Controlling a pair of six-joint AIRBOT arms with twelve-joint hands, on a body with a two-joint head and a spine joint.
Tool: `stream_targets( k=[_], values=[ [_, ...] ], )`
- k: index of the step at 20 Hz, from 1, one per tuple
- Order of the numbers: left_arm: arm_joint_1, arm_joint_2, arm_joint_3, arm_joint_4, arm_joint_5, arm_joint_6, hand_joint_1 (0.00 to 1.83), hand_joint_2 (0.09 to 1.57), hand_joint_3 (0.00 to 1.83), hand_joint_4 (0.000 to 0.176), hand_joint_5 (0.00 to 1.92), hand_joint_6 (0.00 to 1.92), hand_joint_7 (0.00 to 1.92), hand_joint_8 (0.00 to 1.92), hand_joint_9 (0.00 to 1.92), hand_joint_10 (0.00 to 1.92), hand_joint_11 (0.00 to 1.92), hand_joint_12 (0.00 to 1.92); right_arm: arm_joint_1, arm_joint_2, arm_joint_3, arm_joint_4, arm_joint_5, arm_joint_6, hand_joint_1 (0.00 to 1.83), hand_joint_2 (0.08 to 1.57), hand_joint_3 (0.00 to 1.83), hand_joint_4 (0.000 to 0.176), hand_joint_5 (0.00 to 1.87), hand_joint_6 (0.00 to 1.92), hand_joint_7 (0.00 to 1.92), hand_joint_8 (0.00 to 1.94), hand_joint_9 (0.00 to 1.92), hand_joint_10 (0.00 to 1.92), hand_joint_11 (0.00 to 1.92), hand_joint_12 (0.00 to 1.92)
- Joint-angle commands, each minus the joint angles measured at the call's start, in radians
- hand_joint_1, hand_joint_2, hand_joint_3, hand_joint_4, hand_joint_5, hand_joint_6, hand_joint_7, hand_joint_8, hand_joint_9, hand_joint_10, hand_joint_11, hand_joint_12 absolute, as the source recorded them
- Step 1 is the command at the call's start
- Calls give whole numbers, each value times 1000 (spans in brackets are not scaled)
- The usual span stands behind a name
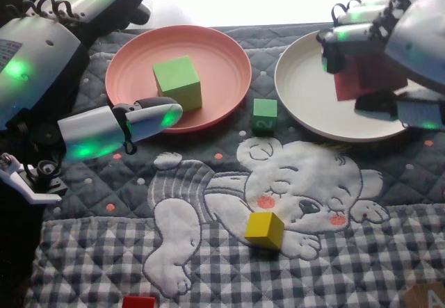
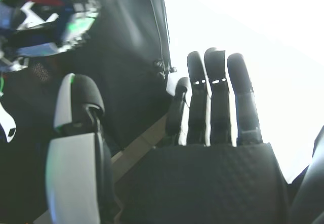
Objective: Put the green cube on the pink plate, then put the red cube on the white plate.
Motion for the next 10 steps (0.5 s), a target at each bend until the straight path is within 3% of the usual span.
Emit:
stream_targets(
  k=[1, 4, 5, 8, 9, 10],
  values=[
    [-6, 2, -1, 18, -135, -3, 568, 1046, 0, 41, 177, 0, 281, 892, 189, 1272, 69, 1695, 21, -6, 21, 27, -61, -1, 1351, 1208, 2, 0, 722, 1264, 786, 1332, 789, 1472, 688, 1733],
    [-8, 1, 0, 22, -136, -3, 553, 1058, 0, 26, 178, 1, 275, 808, 201, 1210, 105, 1662, 77, -54, 105, 27, 83, -1, 1357, 1197, 0, 0, 709, 1318, 823, 1251, 829, 1401, 719, 1613],
    [-8, 0, 1, 23, -136, -3, 521, 1055, 0, 39, 194, 1, 347, 437, 227, 999, 87, 1620, 95, -78, 141, 27, 141, -1, 1361, 1191, 0, 0, 728, 1276, 835, 1248, 824, 1411, 746, 1621],
    [-8, -2, 1, 23, -136, -3, 513, 1052, 0, 44, 209, 1, 403, 392, 248, 902, 71, 1557, 112, -132, 209, 27, 229, -1, 1361, 1199, 1, 0, 737, 1139, 824, 1334, 787, 1493, 738, 1677],
    [-8, -2, 1, 23, -136, -3, 522, 1065, 0, 32, 226, 0, 437, 515, 260, 1142, 113, 1621, 113, -155, 238, 27, 267, -1, 1345, 1235, 3, 0, 751, 1113, 732, 1481, 673, 1628, 582, 1804],
    [-8, -3, 1, 24, -136, -3, 529, 1064, 0, 36, 252, 3, 446, 553, 279, 1155, 158, 1597, 113, -171, 255, 27, 288, -1, 1333, 1260, 4, 0, 736, 1103, 680, 1552, 616, 1714, 518, 1898]
  ],
)
